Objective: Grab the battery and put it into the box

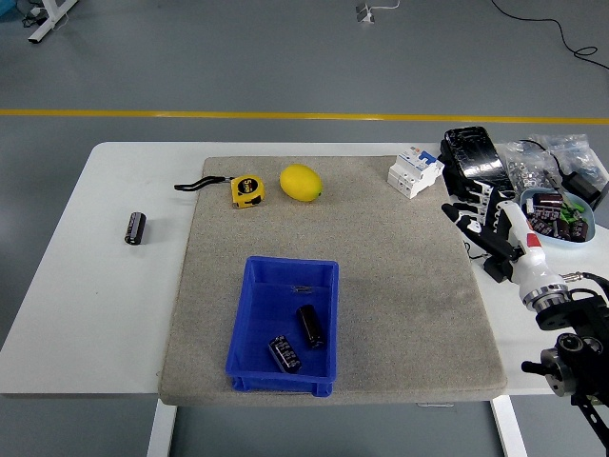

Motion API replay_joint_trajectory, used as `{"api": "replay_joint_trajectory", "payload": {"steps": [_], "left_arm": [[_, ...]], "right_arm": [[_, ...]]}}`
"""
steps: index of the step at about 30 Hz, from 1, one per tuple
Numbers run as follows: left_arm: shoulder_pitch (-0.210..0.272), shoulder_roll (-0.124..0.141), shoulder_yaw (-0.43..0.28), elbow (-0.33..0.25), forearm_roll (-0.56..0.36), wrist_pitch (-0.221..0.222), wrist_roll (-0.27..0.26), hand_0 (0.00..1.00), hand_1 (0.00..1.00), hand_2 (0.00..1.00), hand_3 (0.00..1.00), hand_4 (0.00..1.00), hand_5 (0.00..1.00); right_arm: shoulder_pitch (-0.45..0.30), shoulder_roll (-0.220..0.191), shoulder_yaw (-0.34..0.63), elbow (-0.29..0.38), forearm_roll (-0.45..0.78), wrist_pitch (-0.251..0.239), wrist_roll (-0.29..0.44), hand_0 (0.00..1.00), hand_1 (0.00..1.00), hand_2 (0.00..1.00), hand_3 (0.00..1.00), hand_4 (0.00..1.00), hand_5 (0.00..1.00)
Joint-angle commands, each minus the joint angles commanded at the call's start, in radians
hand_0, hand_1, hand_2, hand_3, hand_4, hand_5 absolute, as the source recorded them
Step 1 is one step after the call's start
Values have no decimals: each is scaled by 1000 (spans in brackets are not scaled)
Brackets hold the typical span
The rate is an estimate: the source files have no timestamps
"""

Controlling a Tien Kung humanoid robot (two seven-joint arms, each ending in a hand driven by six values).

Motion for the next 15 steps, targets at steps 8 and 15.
{"api": "replay_joint_trajectory", "payload": {"steps": [8,15], "left_arm": [[-2,-2,1,0,-1,1,0,612,575,627,616,620,666],[-3,-2,2,0,1,0,-1,612,576,628,616,620,667]], "right_arm": [[-60,14,108,-8,132,65,9,808,804,842,868,998,806],[-94,37,176,-6,91,83,-15,813,809,847,868,998,828]]}}
